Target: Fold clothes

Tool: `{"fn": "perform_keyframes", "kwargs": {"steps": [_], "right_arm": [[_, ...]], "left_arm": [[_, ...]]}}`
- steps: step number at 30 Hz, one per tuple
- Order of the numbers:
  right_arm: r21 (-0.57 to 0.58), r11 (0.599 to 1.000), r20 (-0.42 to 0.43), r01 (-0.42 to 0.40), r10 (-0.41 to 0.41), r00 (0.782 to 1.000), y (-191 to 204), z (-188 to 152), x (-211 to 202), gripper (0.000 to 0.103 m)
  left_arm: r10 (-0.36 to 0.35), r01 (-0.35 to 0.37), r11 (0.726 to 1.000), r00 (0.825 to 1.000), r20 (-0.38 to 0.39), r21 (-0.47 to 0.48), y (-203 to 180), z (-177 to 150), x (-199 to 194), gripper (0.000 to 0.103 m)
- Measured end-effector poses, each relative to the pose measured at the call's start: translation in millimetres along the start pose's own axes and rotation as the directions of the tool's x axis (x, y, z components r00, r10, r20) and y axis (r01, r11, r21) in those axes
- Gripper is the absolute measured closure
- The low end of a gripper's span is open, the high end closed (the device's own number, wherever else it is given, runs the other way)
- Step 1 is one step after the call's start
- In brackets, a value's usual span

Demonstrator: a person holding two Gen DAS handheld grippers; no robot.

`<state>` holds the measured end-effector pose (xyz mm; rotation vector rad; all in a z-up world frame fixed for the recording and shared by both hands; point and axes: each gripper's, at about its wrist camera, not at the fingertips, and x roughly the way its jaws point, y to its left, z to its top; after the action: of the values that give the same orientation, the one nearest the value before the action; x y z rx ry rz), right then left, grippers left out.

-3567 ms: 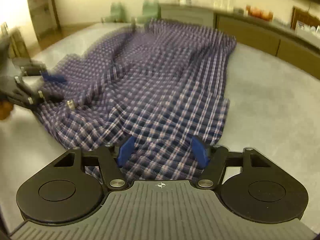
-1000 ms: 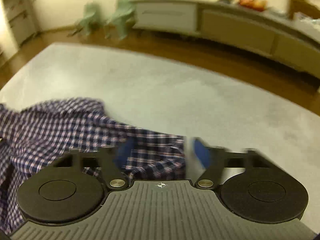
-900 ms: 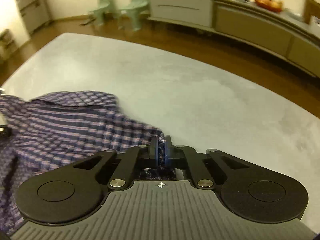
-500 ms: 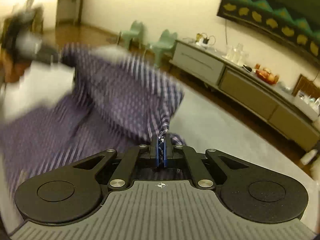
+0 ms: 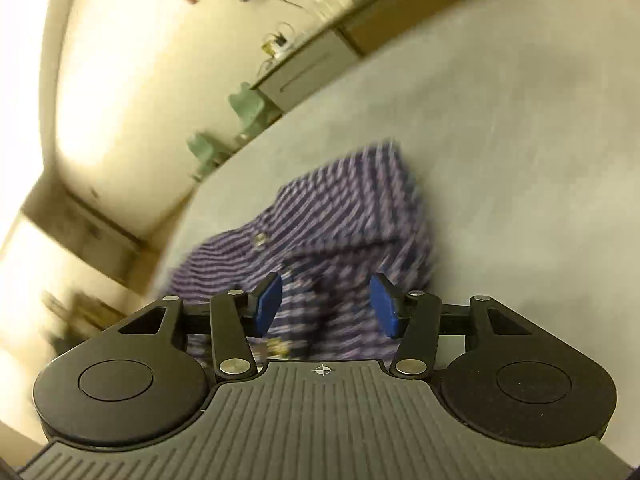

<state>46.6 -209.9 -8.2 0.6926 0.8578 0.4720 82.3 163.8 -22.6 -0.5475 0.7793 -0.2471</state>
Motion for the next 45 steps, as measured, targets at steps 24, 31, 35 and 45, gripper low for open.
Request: {"fn": "perform_keyframes", "kwargs": {"steps": [24,31,35,45], "right_arm": [[0.101,0.99,0.206,-0.102,0.079,0.975,-12,-23,-72,0.103],[0.158,0.984,0.064,-0.085,0.076,0.995,-23,-45,-51,0.045],[0.149,0.985,0.003,-0.083,0.083,0.997,-11,-61,-30,0.041],[0.075,0.997,0.115,-0.035,0.026,0.993,19,-59,-2,0.025]], "left_arm": [[-0.19,0.193,0.958,0.981,0.037,-0.211,34,18,-11,0.098],[-0.057,0.059,0.973,0.998,0.015,-0.225,43,-4,20,0.051],[-0.085,0.093,0.988,0.994,0.066,-0.127,19,-6,15,0.037],[-0.072,0.073,0.997,0.996,0.047,-0.009,-11,-18,32,0.037]]}}
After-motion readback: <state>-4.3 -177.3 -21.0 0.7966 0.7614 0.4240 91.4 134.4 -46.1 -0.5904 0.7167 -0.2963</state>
